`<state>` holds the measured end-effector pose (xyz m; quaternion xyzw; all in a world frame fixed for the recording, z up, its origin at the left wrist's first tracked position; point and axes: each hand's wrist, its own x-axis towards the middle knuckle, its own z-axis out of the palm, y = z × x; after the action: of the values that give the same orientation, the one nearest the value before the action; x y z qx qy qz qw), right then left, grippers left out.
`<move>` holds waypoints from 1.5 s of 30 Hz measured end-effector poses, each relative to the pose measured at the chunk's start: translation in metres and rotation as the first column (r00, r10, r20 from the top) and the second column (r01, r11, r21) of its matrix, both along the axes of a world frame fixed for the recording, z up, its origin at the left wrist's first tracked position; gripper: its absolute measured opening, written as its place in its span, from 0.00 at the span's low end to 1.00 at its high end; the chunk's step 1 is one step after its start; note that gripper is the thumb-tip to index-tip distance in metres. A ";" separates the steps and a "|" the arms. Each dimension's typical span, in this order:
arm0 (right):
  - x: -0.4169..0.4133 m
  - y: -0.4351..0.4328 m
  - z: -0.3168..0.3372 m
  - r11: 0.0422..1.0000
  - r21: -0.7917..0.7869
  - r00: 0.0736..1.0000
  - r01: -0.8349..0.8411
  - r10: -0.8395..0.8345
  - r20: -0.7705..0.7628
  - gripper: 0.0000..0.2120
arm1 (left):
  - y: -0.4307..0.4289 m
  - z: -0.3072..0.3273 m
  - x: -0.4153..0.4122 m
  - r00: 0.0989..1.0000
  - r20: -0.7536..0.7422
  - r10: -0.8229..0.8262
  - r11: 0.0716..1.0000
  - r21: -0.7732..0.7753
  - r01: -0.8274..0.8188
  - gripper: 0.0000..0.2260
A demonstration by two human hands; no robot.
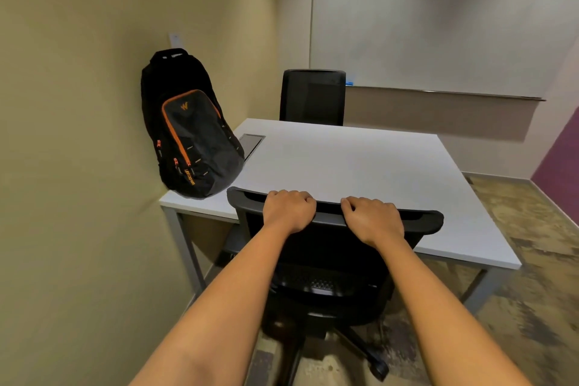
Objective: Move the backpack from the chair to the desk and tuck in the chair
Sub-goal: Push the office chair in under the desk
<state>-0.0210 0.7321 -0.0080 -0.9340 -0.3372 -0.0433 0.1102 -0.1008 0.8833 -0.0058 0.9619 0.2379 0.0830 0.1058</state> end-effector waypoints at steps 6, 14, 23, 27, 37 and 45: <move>0.008 0.013 0.000 1.000 0.007 1.000 0.004 -0.004 0.005 0.25 | 0.014 -0.001 0.010 1.000 0.008 0.001 1.000 0.005 -0.001 0.20; 0.023 0.033 0.000 1.000 -0.001 1.000 0.011 -0.011 -0.005 0.25 | 0.032 -0.002 0.025 1.000 0.019 0.012 1.000 -0.005 -0.012 0.20; 0.034 0.061 0.002 0.998 -0.020 0.998 0.060 -0.060 -0.001 0.24 | 0.062 0.000 0.040 0.999 0.024 -0.042 0.999 0.005 0.042 0.20; 0.035 0.083 0.001 0.996 -0.013 0.996 0.093 -0.093 0.014 0.24 | 0.085 0.001 0.046 0.997 0.027 -0.068 0.998 0.002 0.067 0.20; 0.038 0.096 0.005 0.988 -0.049 0.990 0.143 -0.144 -0.011 0.22 | 0.097 -0.002 0.050 0.994 0.027 -0.110 0.993 0.048 0.109 0.21; 0.037 0.096 0.006 0.984 -0.064 0.985 0.164 -0.167 -0.040 0.22 | 0.097 -0.002 0.050 0.993 0.009 -0.119 0.992 0.039 0.119 0.20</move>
<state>0.0160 0.8281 -0.0023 -0.9624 -0.2571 -0.0207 0.0854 -0.0506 0.9808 -0.0077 0.9758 0.1780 0.0866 0.0935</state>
